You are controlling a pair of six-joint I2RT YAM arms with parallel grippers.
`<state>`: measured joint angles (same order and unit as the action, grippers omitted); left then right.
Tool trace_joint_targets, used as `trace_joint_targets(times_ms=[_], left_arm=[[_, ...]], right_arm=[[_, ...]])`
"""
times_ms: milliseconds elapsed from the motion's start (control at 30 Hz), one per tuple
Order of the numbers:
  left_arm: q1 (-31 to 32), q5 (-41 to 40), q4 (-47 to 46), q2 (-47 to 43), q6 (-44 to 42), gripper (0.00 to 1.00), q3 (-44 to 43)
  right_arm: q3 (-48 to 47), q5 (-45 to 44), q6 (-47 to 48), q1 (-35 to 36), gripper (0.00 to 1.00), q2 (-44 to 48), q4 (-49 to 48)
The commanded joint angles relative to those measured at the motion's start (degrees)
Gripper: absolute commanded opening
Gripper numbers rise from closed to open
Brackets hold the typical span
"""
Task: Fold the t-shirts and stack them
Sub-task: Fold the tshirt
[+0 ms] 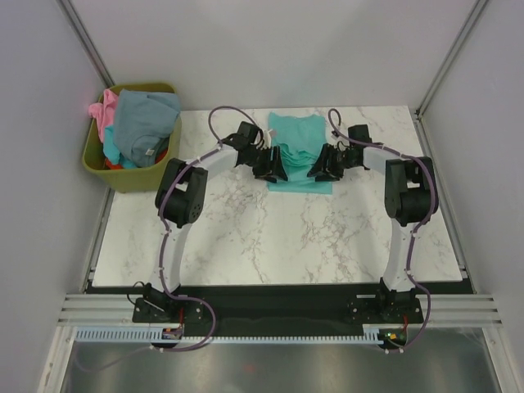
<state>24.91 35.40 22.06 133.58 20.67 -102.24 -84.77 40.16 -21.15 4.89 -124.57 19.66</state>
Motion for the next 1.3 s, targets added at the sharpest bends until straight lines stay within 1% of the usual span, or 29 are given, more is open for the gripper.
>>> trace_joint_targets(times_ms=[0, 67, 233, 433, 600, 733, 833, 1000, 1133, 1200, 1267], left_arm=[[0.4, -4.11, 5.36, -4.28, -2.92, 0.63, 5.54], [0.76, -4.2, 5.27, -6.73, -2.3, 0.63, 8.7], [2.78, -4.63, 5.01, -10.79, -1.94, 0.63, 13.37], [4.71, -6.74, 4.74, -11.94, -2.91, 0.64, 13.56], [4.71, -7.53, 5.01, -11.85, -3.35, 0.64, 13.38], [4.8, -8.5, 5.0, -12.11, -3.61, 0.64, 14.17], [4.89, -8.85, 5.09, -12.2, -3.88, 0.64, 14.52], [5.33, -9.82, 5.01, -12.55, -4.67, 0.65, 15.13], [5.77, -10.52, 5.01, -13.17, -5.02, 0.65, 15.31], [5.94, -10.79, 5.01, -14.39, -5.81, 0.69, 14.79], [6.03, -10.18, 5.09, -15.54, -6.95, 0.74, 13.48]], right_arm=[[6.0, -6.24, 3.75, -0.32, 0.54, 1.34, 7.32], [7.6, -5.89, 3.31, -0.23, 0.54, 3.1, 7.32], [11.82, -4.92, 2.43, -0.14, 0.54, 7.23, 7.5], [12.09, -4.75, 1.55, 0.56, 0.54, 8.65, 6.18], [6.21, -1.23, 0.67, 0.65, 0.54, 7.68, 5.83], [2.69, -0.44, -0.03, 1.18, 0.54, 6.28, 5.65], [-0.91, -1.31, 0.14, 1.18, 0.54, 3.99, 5.13], [-10.4, -3.95, 0.93, 1.01, 0.54, -1.1, 4.6], [-16.29, -4.92, 1.02, 0.48, 0.54, -1.55, 3.19], [-17.27, -5.36, 1.63, -0.05, 0.54, 0.11, 3.19], [-15.18, -4.66, 1.72, -0.84, 0.54, 2.04, 3.19]])
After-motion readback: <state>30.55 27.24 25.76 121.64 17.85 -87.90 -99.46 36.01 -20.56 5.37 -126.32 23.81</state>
